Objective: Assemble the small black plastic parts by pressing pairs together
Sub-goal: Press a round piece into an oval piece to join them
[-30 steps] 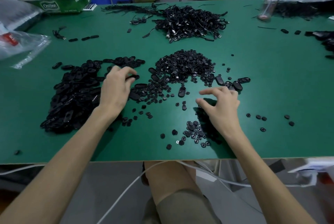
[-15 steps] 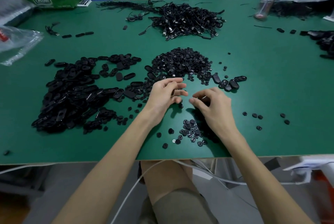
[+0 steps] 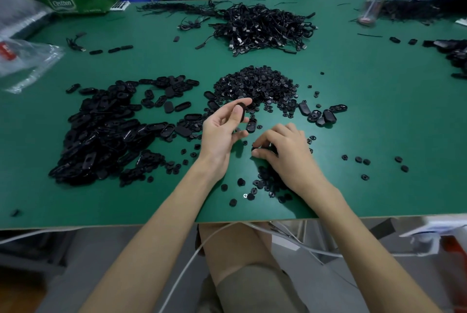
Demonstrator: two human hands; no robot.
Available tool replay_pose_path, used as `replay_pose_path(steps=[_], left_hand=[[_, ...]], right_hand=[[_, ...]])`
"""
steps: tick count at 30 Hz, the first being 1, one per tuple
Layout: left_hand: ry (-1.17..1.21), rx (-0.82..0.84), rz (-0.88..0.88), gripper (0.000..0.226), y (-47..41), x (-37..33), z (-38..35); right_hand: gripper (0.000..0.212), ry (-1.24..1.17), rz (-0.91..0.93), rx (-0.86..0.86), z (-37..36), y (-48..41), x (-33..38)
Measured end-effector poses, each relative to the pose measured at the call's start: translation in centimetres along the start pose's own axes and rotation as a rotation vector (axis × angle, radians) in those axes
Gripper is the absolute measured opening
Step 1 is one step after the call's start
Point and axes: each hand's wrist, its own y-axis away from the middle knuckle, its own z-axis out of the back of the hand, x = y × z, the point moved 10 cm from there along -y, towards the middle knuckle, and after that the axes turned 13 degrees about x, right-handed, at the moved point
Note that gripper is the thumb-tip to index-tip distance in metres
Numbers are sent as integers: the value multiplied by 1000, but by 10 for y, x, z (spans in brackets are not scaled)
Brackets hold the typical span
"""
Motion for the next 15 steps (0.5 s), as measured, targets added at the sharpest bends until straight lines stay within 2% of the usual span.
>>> replay_pose_path(steps=[8,10,15], left_hand=[[-25,43,15,21,2,1,-6],[-40,50,0,23,3,0,-7],[-50,58,-25,22,3,2,-9]], right_hand=[[14,80,4,-77,10,6,4],[13,25,1,-107,13,7,2],[12,-290,-67,-188,23,11,-16]])
